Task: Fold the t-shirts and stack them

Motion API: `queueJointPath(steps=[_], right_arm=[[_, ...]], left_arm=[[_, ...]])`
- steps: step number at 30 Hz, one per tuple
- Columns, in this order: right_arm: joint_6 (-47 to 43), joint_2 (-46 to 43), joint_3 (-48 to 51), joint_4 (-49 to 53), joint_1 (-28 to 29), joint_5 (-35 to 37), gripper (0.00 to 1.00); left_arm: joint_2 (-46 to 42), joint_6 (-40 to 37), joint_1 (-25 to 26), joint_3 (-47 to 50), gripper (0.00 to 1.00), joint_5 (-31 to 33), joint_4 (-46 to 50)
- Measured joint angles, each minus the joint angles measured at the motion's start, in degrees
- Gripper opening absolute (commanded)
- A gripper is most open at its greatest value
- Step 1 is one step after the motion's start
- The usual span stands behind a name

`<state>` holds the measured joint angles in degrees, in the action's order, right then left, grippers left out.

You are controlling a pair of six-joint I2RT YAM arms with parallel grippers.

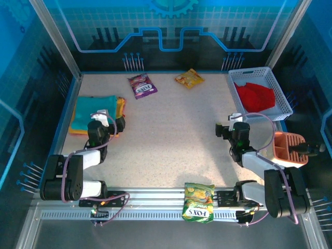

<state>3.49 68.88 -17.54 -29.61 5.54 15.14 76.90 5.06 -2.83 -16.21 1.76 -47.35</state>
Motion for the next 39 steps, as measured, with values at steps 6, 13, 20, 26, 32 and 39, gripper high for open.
queueJointPath(steps=[6,13,20,26,32,39], right_arm=[[-2.3,3.1,-0.2,-5.2,-0.2,-3.0,1.00],[-1.8,3.0,-0.5,-5.8,-3.0,-5.8,1.00],[0.3,1.5,-0.3,-6.1,-3.4,-6.6,1.00],[0.3,12.6,-0.6,-17.5,-3.4,-7.9,1.00],[-0.1,19.2,-0.6,-22.4,-3.1,-7.2,1.00],[-1.6,19.2,-3.5,-22.4,-0.7,-4.2,1.00]], left_arm=[[7.0,-2.6,2.2,1.1,0.99,0.7,-10.3],[12.4,-3.6,2.5,1.7,0.99,2.6,-17.3],[12.4,-3.5,2.8,-3.1,0.99,6.9,-10.9],[12.4,-3.5,2.9,-3.4,0.99,7.5,-9.4],[12.4,-3.7,3.0,-4.3,0.99,7.0,-7.7],[12.4,-3.7,3.0,-4.3,0.99,6.8,-7.0]])
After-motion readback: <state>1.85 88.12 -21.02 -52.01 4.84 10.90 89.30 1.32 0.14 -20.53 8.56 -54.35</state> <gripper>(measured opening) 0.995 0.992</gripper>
